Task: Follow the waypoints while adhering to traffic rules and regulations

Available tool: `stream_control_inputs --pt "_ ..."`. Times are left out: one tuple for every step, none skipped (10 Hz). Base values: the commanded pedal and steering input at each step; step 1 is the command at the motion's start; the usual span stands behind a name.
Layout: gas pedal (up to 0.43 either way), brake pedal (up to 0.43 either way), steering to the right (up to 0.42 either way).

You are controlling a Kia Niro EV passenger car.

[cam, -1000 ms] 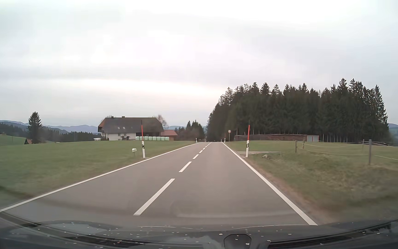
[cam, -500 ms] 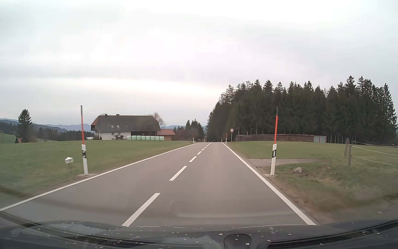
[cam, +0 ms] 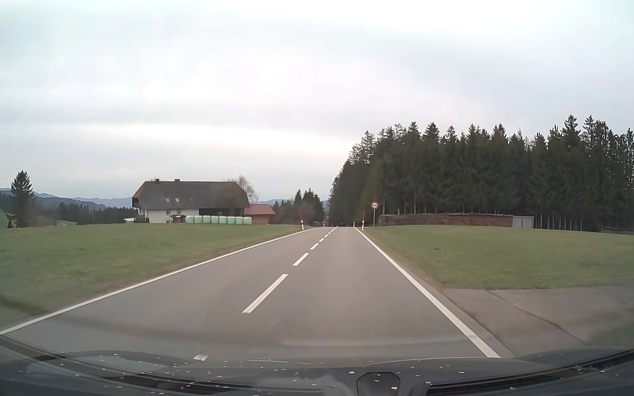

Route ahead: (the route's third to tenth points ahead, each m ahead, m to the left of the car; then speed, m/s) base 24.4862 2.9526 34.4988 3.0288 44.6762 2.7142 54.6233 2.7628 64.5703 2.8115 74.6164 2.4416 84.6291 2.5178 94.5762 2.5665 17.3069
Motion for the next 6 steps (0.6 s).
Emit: stream_control_inputs --pt "0.059 0.000 0.000" --pt "0.059 0.000 0.000" --pt "0.059 0.000 0.000" --pt "0.059 0.000 0.000" --pt "0.059 0.000 0.000" --pt "0.059 0.000 0.000"
